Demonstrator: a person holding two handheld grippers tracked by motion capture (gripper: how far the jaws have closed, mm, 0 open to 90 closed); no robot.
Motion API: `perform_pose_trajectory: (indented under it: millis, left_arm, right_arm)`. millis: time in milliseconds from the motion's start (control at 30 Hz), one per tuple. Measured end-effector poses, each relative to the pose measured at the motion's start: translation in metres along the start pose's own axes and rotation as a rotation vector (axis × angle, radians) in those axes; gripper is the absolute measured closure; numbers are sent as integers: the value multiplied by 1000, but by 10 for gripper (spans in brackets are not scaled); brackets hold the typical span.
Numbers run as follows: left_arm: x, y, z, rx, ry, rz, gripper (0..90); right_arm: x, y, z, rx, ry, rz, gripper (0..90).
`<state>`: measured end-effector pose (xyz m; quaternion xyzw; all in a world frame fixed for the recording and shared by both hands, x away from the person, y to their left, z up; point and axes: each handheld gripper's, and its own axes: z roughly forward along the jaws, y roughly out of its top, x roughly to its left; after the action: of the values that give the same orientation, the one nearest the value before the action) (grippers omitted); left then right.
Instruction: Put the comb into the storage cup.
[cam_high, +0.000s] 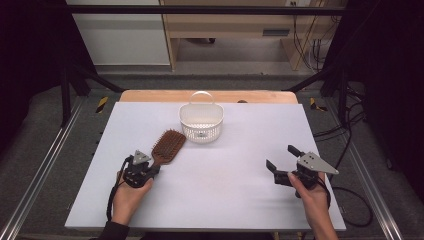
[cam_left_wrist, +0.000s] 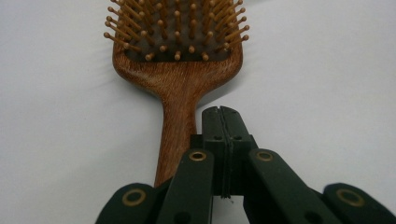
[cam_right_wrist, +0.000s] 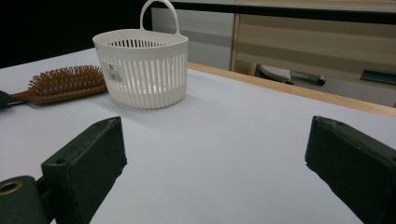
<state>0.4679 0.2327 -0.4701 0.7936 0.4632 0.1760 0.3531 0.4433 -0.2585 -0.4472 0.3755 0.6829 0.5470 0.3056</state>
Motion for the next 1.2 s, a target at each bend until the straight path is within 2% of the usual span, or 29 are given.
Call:
perform_pose_trajectory:
  millis: [67,200,300,400,467,533,567,633,667,733,833,933,1033,1200]
  left_arm:
    - [-1,3,-6,-22,-7,-3,897]
    - [4,12,-20,-73,9,-13,897]
    - [10,20,-28,-89,44,-17,838]
    - [12,26,-27,-49,75,5,655]
    - [12,31,-23,-8,74,10,498]
    - [12,35,-20,15,98,18,432]
    - [12,37,-17,34,99,19,378]
    - [10,40,-9,90,70,30,272]
    - [10,41,-7,104,74,44,243]
    - [9,42,-3,123,84,39,191]
    - [9,41,5,177,90,37,58]
    - [10,42,9,195,96,53,63]
    - [12,43,11,206,98,48,68]
    - [13,45,12,207,65,57,234]
  right_arm:
    - [0,0,0,-3,0,-2,53]
    - [0,1,0,-4,4,-1,54]
    - [1,0,1,0,9,-1,53]
    - [0,0,1,-1,10,2,53]
    - [0,1,1,-4,12,2,53]
    - [0,1,1,-5,15,2,53]
    - [0,1,1,-6,17,3,54]
    - [0,1,0,-7,17,3,53]
    - [0,1,0,-8,17,3,53]
    - [0,1,0,-8,17,4,53]
    - [0,1,0,-8,19,7,53]
    - [0,1,0,-5,20,5,53]
    - [0,1,0,-5,20,4,53]
    - [0,1,0,-2,23,6,52]
